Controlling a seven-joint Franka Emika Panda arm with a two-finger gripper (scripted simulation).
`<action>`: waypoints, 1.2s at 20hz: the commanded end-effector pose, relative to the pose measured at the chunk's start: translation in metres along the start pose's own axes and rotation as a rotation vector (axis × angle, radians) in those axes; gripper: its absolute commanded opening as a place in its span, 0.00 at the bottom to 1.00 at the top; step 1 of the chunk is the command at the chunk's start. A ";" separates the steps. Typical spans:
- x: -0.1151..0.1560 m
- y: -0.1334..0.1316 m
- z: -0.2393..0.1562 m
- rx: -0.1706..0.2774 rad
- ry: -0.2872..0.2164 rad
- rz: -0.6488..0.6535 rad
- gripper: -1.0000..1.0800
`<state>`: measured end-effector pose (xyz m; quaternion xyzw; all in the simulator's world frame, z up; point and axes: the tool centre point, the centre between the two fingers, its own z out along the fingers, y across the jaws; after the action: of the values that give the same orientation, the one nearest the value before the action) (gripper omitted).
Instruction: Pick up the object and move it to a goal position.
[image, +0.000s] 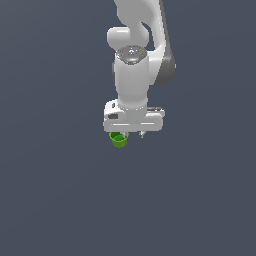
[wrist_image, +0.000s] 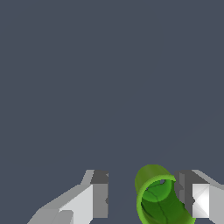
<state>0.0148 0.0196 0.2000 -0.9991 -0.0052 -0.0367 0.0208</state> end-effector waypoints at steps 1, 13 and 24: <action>0.000 0.000 0.000 0.000 0.000 -0.001 0.62; -0.019 0.001 0.017 -0.077 -0.044 -0.056 0.62; -0.063 0.005 0.053 -0.260 -0.135 -0.199 0.62</action>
<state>-0.0379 0.0168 0.1480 -0.9909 -0.0893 0.0221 -0.0982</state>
